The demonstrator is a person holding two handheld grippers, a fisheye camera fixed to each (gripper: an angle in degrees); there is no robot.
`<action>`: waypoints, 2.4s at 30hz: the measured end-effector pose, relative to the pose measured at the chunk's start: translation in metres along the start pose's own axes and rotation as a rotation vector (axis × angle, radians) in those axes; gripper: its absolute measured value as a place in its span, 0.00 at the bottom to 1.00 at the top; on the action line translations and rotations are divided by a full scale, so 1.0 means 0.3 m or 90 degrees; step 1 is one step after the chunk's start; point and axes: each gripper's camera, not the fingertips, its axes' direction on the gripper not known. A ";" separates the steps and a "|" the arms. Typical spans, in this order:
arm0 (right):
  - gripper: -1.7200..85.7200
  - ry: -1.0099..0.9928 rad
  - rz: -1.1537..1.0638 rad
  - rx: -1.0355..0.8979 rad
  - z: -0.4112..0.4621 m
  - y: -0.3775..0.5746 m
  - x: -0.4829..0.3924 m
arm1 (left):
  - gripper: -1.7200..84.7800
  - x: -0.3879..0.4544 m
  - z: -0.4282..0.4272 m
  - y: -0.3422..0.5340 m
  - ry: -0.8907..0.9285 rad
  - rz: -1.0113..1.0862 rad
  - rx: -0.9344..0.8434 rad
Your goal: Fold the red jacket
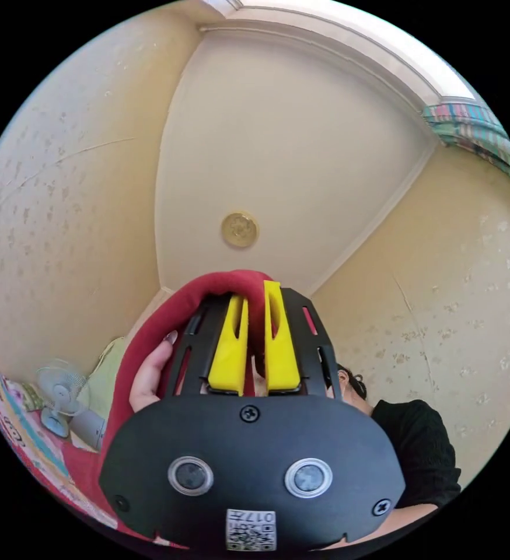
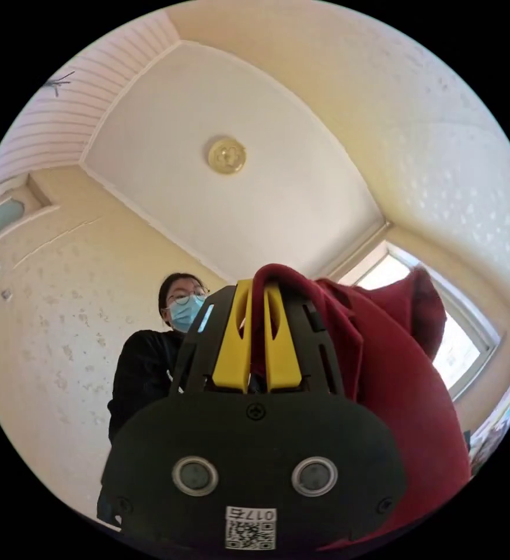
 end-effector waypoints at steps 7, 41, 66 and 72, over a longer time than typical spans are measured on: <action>0.05 0.186 -0.117 0.039 0.082 -0.110 -0.251 | 0.10 -0.088 -0.777 0.592 -0.332 -0.336 0.063; 0.03 0.507 -0.035 -0.870 2.032 0.331 -0.256 | 0.14 0.324 -0.321 1.201 -0.198 -0.188 -0.335; 0.04 0.468 -0.175 -0.794 2.175 0.722 -0.700 | 0.03 -0.230 0.067 1.633 0.426 -0.399 -0.086; 0.04 0.618 -0.201 -0.748 2.048 0.704 -0.853 | 0.03 0.120 0.023 1.161 0.089 -0.128 -0.213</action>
